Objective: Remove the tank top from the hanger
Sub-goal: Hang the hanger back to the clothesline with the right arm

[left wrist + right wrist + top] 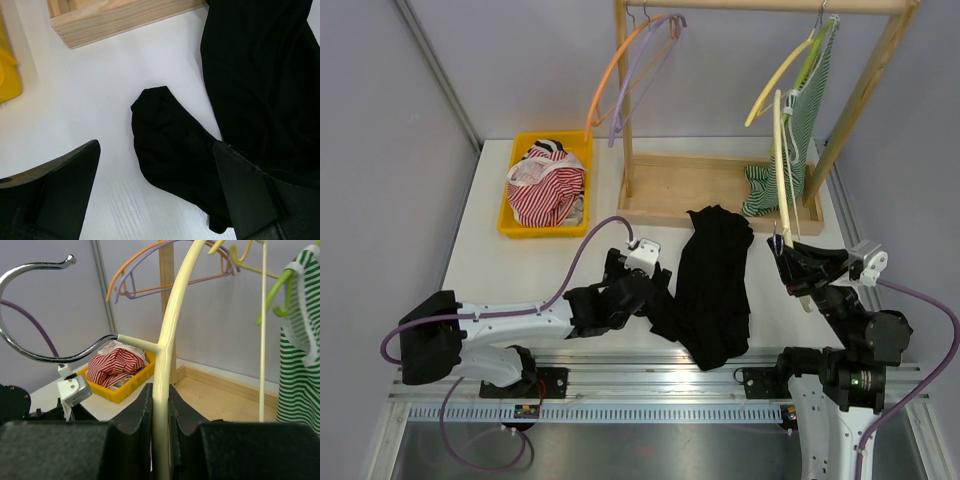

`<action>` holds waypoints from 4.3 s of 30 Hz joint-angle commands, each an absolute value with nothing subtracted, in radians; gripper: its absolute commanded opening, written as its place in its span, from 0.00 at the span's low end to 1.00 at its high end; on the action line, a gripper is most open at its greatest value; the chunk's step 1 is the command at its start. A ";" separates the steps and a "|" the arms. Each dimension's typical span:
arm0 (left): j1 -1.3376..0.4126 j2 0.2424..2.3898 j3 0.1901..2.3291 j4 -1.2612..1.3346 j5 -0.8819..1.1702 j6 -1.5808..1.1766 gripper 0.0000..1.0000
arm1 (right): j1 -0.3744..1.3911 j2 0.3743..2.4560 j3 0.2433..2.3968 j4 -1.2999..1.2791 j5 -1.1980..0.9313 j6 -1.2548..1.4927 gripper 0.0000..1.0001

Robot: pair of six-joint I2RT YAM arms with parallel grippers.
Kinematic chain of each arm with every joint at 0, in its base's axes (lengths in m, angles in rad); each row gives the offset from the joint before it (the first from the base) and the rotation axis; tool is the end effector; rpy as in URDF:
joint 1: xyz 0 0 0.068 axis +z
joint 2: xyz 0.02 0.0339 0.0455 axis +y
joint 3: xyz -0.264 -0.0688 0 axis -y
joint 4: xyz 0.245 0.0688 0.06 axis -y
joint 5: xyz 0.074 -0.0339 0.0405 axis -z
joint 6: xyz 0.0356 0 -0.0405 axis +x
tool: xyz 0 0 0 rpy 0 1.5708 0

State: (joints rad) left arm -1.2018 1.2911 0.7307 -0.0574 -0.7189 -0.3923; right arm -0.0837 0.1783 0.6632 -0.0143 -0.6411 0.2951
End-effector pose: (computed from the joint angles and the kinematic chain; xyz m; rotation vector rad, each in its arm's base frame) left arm 0.1188 -0.2422 0.2295 0.4291 1.9824 -0.2123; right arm 0.0420 0.0178 0.3741 -0.3672 1.1592 0.5370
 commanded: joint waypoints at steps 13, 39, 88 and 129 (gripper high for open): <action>-1.216 1.312 0.767 -0.021 -0.727 -0.385 0.99 | -0.078 0.255 0.755 -0.057 -0.566 0.273 0.00; -1.235 1.282 0.792 -0.046 -0.749 -0.367 0.99 | -0.077 0.940 1.534 -0.081 -0.732 0.568 0.00; -1.235 1.215 0.764 -0.060 -0.792 -0.354 0.99 | 0.724 1.413 1.861 -0.318 0.301 0.253 0.00; -1.235 1.252 0.776 -0.063 -0.762 -0.360 0.99 | 0.723 1.379 1.776 -0.186 0.434 0.186 0.00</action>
State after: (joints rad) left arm -1.2304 1.2781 0.7631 -0.0959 -0.7551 -0.3553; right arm 0.7300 1.3441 1.6917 -0.2733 0.3492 0.2348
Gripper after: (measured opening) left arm 0.988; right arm 0.181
